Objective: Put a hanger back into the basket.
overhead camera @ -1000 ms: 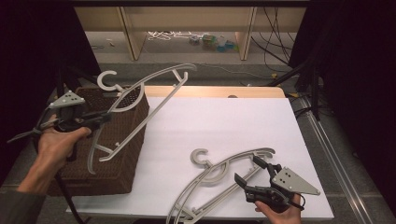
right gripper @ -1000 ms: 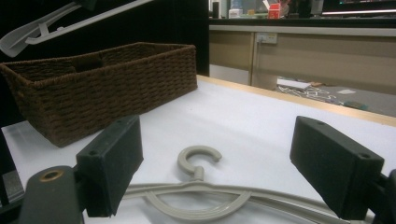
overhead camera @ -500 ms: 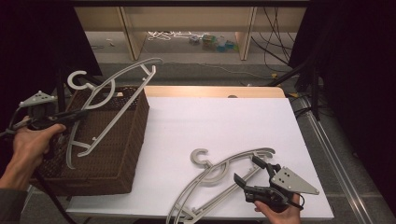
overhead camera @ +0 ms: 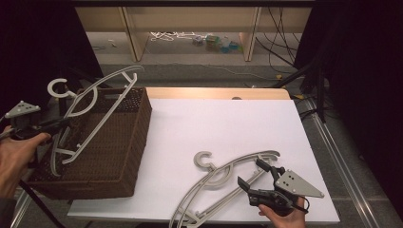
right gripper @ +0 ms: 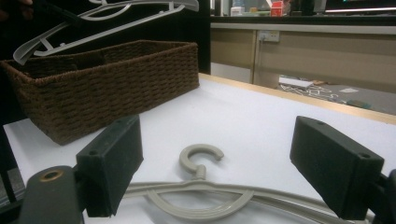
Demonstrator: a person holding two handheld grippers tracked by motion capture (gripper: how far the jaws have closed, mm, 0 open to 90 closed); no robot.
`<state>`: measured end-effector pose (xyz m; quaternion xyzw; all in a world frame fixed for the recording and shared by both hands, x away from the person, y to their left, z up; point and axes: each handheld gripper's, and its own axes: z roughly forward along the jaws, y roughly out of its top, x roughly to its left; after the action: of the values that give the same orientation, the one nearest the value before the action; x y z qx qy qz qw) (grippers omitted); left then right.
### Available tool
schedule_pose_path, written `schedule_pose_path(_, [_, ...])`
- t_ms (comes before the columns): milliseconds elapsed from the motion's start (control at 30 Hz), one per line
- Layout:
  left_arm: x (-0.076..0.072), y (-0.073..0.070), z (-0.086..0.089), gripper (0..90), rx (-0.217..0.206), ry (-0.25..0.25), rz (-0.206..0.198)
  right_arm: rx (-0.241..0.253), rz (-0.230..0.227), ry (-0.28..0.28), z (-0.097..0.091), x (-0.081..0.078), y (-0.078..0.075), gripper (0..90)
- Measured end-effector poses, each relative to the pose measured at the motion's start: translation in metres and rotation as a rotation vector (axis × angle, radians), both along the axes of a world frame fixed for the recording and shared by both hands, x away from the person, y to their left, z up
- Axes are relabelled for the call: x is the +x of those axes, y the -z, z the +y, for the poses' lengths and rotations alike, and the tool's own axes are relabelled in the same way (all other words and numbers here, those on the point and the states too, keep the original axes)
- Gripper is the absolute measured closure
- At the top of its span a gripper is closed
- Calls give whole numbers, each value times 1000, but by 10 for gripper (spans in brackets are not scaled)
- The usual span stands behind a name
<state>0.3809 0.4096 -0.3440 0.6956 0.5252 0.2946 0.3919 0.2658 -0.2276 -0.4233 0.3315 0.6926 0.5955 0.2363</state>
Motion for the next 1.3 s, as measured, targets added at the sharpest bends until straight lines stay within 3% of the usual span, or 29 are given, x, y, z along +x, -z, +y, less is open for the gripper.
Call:
schedule_pose_path(167, [-5,10,9,821,44,-7,-3,3,0,-1,0,0,0,179])
schedule_pose_path(300, [-8,18,14,821,50,-11,12,-15,13,0,0,0,0,179])
schedule_pose_path(400, [-10,21,16,821,66,-11,17,2,2,0,0,1,1,179])
schedule_pose_path(433, [-10,22,16,821,67,-10,15,-20,22,-2,-1,0,0,179])
schedule_pose_path(700, [-6,28,11,820,123,19,56,-20,28,-2,-1,0,0,179])
schedule_pose_path(867, [-4,31,14,821,164,45,60,-9,8,4,-2,1,0,179])
schedule_pose_path(967, [-3,32,17,820,217,59,102,-20,21,-2,-2,1,0,179])
schedule_pose_path(1200, [5,44,14,820,222,48,162,-18,24,-2,-2,1,0,179])
schedule_pose_path(1300, [10,49,7,819,260,47,204,-15,15,-1,-2,1,0,179])
